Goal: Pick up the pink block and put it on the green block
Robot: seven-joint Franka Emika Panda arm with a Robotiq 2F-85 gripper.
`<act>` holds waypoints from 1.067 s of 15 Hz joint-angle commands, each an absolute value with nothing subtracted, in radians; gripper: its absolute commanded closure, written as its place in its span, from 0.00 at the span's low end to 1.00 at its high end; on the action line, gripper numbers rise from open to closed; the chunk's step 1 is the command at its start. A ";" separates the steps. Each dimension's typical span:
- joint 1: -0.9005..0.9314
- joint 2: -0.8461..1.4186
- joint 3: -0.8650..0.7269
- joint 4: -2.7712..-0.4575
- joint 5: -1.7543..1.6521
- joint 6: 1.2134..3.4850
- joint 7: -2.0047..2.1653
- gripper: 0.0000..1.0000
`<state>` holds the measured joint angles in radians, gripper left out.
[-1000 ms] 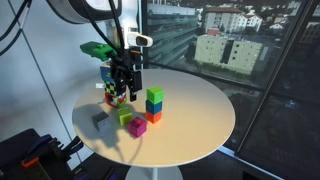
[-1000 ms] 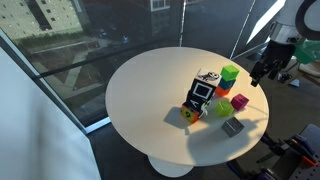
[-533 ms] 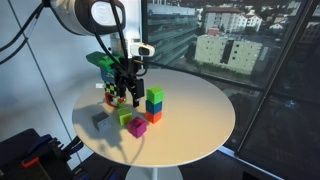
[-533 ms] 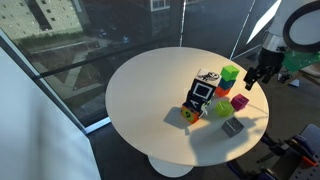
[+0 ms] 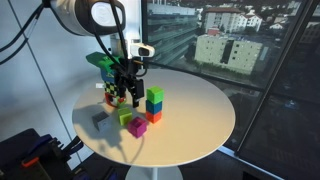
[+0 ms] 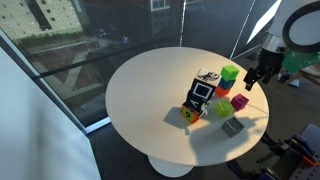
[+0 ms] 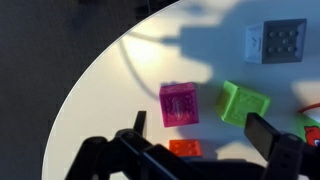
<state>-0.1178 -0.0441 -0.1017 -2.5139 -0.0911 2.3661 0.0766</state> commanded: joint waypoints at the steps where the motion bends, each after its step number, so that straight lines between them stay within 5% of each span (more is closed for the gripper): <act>1: -0.117 -0.020 -0.104 -2.502 -0.098 2.363 0.081 0.00; 16: -0.123 0.192 -0.121 -2.449 -0.064 2.554 0.039 0.00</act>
